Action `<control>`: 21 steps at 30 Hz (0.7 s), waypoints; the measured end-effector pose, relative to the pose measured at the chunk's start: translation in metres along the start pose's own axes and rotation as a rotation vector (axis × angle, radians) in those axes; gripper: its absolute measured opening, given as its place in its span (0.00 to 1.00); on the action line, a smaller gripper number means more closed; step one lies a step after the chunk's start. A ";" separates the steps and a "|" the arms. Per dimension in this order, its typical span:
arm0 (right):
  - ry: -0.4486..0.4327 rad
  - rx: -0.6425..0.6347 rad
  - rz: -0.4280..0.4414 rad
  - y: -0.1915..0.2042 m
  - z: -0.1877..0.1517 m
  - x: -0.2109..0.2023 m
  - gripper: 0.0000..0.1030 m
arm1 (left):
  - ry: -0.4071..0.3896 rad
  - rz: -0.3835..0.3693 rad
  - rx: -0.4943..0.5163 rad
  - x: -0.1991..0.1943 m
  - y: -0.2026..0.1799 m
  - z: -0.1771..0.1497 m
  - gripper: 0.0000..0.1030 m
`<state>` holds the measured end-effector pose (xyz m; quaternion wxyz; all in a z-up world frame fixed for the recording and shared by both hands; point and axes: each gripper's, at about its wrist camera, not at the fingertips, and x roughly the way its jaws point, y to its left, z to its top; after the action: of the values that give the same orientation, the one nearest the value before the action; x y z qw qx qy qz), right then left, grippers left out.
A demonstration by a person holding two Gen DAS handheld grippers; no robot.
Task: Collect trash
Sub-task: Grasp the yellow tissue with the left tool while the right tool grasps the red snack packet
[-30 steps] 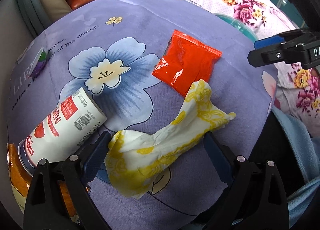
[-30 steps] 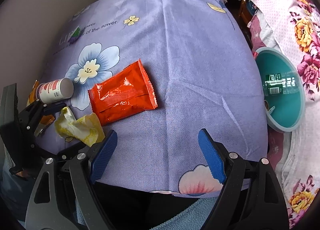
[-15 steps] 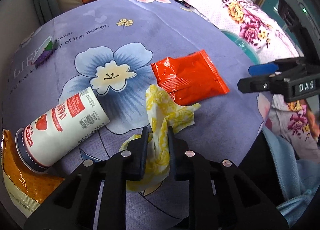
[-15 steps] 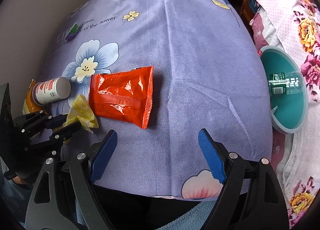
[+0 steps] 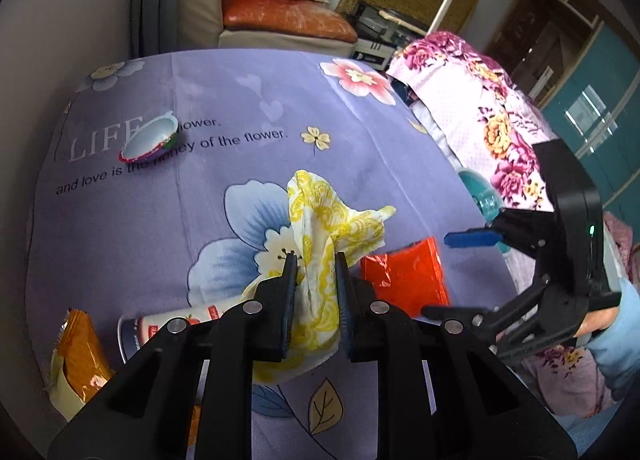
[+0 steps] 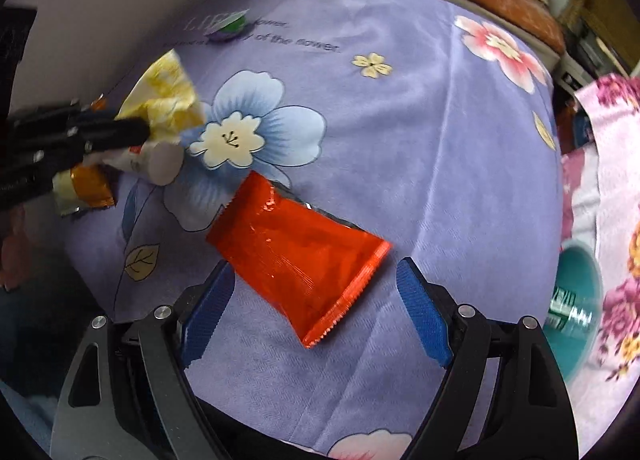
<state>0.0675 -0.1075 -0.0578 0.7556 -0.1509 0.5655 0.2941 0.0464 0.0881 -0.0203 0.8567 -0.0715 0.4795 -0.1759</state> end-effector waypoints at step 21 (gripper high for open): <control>-0.010 0.047 0.167 -0.046 0.020 0.010 0.32 | -0.001 -0.011 -0.102 0.015 0.013 0.014 0.19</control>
<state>0.1125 -0.1293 -0.0662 0.7344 -0.0841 0.5792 0.3436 0.0691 0.0940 -0.0289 0.8513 -0.1178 0.4871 -0.1557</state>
